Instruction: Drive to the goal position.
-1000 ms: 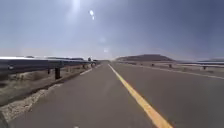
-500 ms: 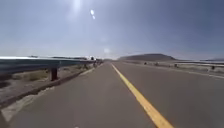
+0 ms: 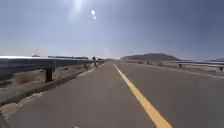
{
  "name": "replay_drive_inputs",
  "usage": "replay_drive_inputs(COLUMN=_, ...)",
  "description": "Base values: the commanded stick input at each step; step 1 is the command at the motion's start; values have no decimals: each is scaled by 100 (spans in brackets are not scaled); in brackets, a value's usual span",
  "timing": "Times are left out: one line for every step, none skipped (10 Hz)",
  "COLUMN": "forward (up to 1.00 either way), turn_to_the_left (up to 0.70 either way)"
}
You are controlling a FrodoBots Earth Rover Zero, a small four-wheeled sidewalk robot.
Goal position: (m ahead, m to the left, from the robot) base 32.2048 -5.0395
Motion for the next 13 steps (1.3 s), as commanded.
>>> replay_drive_inputs(forward=85, turn_to_the_left=0)
replay_drive_inputs(forward=85, turn_to_the_left=0)
replay_drive_inputs(forward=85, turn_to_the_left=0)
replay_drive_inputs(forward=85, turn_to_the_left=0)
replay_drive_inputs(forward=85, turn_to_the_left=0)
replay_drive_inputs(forward=85, turn_to_the_left=0)
replay_drive_inputs(forward=85, turn_to_the_left=0)
replay_drive_inputs(forward=85, turn_to_the_left=0)
replay_drive_inputs(forward=85, turn_to_the_left=0)
replay_drive_inputs(forward=85, turn_to_the_left=0)
replay_drive_inputs(forward=85, turn_to_the_left=0)
replay_drive_inputs(forward=85, turn_to_the_left=0)
replay_drive_inputs(forward=85, turn_to_the_left=0)
